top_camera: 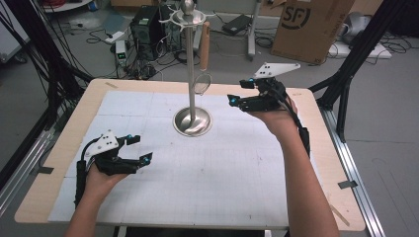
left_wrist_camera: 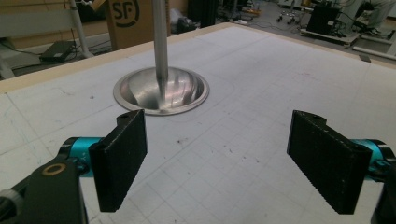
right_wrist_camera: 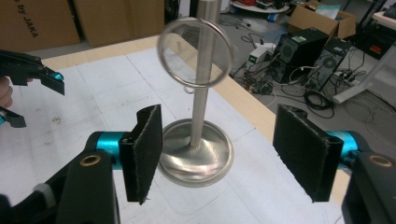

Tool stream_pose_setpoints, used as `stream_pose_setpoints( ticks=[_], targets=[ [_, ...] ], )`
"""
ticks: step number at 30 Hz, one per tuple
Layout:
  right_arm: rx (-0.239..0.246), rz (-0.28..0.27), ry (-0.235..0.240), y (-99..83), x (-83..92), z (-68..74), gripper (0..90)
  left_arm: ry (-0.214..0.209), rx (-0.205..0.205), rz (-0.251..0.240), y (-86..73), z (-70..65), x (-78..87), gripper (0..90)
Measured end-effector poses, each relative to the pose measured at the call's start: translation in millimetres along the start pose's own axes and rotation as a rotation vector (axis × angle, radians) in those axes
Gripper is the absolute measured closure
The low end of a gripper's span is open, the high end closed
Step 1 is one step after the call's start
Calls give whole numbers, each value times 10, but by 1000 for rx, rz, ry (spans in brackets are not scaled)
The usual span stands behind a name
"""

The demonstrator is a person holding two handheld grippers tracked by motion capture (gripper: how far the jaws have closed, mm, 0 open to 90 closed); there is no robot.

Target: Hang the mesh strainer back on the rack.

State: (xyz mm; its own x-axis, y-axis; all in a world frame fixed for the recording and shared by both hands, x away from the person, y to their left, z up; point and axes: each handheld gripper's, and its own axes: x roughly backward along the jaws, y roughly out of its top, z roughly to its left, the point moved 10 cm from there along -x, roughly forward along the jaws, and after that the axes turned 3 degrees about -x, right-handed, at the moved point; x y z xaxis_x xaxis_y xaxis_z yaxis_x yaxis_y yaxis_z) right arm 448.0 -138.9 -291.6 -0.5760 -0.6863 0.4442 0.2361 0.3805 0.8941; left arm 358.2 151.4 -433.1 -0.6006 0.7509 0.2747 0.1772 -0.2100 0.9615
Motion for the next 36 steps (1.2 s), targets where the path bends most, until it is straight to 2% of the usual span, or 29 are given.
stream_pose_setpoints(
  ticks=[5, 12, 16, 25, 34, 36],
  targets=[
    [-35, -29, 12, -119, 30, -13, 306, 0, 1, 1, -3, 2, -2, 207],
    [-64, -26, 5, -357, 31, -32, 289, -5, 3, -1, 1, -10, -3, 207],
    [-69, -37, 10, -469, 54, -4, 284, -5, 2, -2, 1, -5, 0, 207],
    [-99, -22, 14, -724, 71, 61, 257, -8, 1, -1, 0, -18, -9, 207],
    [-110, -46, 37, -922, 119, 180, 232, -11, 8, 8, -24, -2, -37, 207],
    [-114, -33, 36, -983, 121, 192, 220, -11, 11, 1, -16, 2, -37, 207]
  ],
)
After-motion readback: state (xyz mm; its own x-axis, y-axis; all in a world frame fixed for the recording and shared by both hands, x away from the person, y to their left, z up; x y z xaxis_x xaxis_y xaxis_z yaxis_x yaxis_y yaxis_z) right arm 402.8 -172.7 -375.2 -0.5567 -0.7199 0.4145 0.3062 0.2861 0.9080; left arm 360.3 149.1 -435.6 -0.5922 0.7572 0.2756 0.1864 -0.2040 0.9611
